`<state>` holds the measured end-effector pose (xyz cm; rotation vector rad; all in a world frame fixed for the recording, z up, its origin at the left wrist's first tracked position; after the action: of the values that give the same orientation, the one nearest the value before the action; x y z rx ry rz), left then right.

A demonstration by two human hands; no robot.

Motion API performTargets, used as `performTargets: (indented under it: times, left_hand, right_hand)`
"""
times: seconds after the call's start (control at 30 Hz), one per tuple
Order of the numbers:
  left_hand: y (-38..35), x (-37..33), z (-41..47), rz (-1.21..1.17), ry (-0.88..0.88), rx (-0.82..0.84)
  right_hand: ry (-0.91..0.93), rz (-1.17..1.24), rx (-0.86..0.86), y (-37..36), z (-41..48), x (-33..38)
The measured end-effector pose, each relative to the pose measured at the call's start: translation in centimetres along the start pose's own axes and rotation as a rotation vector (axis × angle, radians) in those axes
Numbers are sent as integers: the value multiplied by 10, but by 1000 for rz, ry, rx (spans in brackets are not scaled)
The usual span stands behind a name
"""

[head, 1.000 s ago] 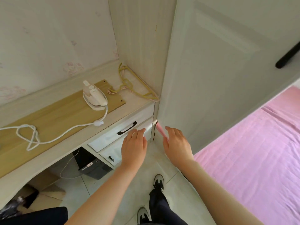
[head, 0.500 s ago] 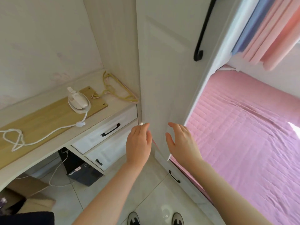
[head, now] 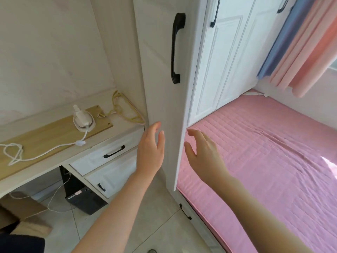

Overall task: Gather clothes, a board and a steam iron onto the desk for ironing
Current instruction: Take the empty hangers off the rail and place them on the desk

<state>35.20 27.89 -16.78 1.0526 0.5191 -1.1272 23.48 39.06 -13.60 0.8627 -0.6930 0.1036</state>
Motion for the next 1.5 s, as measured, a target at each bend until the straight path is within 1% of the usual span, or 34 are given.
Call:
performTargets:
  times: [0.17, 0.33, 0.5, 0.73, 0.83, 1.0, 1.17, 1.33, 1.5]
  left_hand:
    - [10, -32, 32, -167, -68, -57]
    - [11, -61, 60, -290, -225, -36]
    - [3, -76, 86, -292, -387, -34]
    - [-10, -78, 115, -293, -461, -11]
    - [-16, -83, 128, -301, -516, -11]
    - [-26, -87, 138, -324, -631, -10]
    - [-41, -81, 140, -324, -644, 4]
    - [-60, -89, 141, -277, -686, -77]
    - [-88, -100, 142, -231, -681, -153]
  right_hand:
    - [49, 103, -124, 11, 23, 27]
    - [50, 178, -216, 10, 41, 53]
    - [-7, 248, -385, 10, 55, 60]
    - [-57, 212, -503, 9, 75, 57]
    - [-74, 187, -485, 6, 83, 55]
    - [-105, 242, -427, -1, 87, 52]
    - [-102, 239, -436, -4, 90, 41]
    - [-112, 233, -441, 1, 100, 20]
    - [-124, 256, -464, 10, 117, -5]
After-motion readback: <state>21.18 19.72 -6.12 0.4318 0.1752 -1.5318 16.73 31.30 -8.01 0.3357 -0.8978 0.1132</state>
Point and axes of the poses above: each hand's wrist, its own z-axis towards the middle knuckle, its own y-axis out of the back of the hand, x = y × z, the point moved 3 cm from there along z, towards the middle knuckle, and after that the axes turned 14 degrees about -x, right-handed, at the moved point
